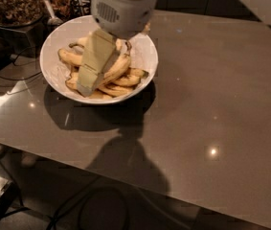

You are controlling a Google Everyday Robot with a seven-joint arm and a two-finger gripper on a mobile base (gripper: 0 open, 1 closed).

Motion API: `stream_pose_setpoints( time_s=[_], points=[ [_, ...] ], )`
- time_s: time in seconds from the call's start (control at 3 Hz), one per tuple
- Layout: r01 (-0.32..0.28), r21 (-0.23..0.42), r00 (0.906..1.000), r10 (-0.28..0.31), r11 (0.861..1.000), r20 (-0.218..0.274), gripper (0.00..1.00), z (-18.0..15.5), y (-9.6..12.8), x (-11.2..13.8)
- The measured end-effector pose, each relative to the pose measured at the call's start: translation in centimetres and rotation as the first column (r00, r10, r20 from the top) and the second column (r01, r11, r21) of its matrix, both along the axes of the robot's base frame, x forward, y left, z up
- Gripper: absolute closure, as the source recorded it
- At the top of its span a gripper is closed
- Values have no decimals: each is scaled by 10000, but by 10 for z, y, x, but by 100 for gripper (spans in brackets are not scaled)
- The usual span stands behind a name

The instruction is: Pick banana from white bowl

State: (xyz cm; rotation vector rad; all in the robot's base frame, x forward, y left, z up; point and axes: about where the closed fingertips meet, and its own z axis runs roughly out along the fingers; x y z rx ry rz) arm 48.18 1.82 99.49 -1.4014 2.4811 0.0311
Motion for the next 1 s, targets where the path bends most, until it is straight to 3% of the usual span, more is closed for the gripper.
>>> stream_pose_setpoints(
  time_s=[0.67,1.0],
  points=[
    [279,7,9970,-278,9996,-726,0,-16,58,46],
    [735,300,9925,-701,9968,-1004,7,-21,69,69]
  ],
)
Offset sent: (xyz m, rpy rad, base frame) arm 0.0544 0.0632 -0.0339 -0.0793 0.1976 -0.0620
